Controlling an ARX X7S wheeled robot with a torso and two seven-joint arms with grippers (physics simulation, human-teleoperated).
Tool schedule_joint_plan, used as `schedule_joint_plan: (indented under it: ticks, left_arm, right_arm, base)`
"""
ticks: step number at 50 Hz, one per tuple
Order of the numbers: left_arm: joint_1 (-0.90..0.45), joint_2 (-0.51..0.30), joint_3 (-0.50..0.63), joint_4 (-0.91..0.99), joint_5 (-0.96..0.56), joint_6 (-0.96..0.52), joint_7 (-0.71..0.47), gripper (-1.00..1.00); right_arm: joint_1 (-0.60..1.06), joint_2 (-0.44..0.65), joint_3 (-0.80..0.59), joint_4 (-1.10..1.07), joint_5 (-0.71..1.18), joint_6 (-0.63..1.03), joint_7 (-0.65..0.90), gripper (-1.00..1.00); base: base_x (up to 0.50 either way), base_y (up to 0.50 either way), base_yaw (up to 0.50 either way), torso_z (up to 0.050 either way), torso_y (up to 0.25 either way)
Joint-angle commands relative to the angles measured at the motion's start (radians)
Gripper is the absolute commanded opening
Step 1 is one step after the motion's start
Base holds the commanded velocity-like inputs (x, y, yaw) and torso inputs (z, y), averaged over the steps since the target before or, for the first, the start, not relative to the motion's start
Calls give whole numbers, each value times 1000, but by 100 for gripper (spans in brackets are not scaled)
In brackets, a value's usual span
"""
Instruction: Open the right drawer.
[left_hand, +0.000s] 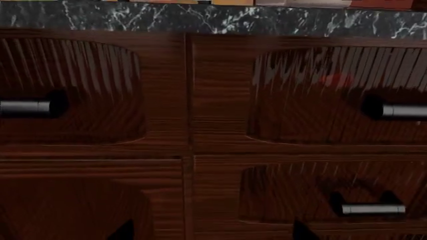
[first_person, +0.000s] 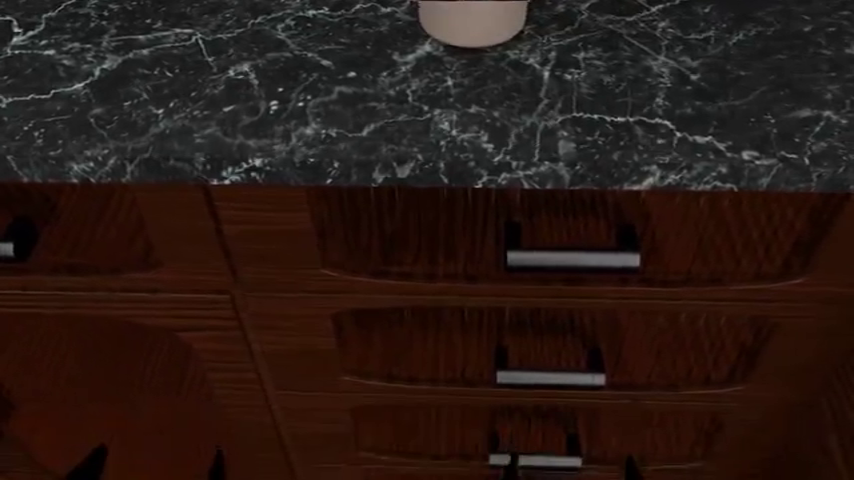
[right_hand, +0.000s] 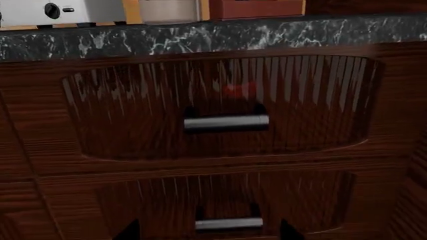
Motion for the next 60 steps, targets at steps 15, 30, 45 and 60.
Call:
schedule_joint_plan:
  ticks: [15, 30, 45, 60]
  left_arm:
    - [-2, -14, 19, -7, -11, 7, -15, 100]
    - [-3, -19, 19, -9, -35, 20, -17, 100]
    - [1, -26, 24, 7, -51, 19, -25, 100]
    - [-2, -32, 32, -2, -55, 25, -33, 100]
  right_arm:
    - [-1, 15, -19, -1, 16, -12, 16, 100]
    - [-3, 24, -29, -4, 23, -32, 20, 100]
    - [-1, 32, -40, -2, 34, -40, 22, 100]
    - [5, 38, -52, 9, 37, -41, 27, 100]
  base:
    - [-1, 0, 0, 0, -250]
    - [-1, 0, 0, 0, -150]
    - [190, -18, 0, 0, 0]
    - [174, -23, 0, 0, 0]
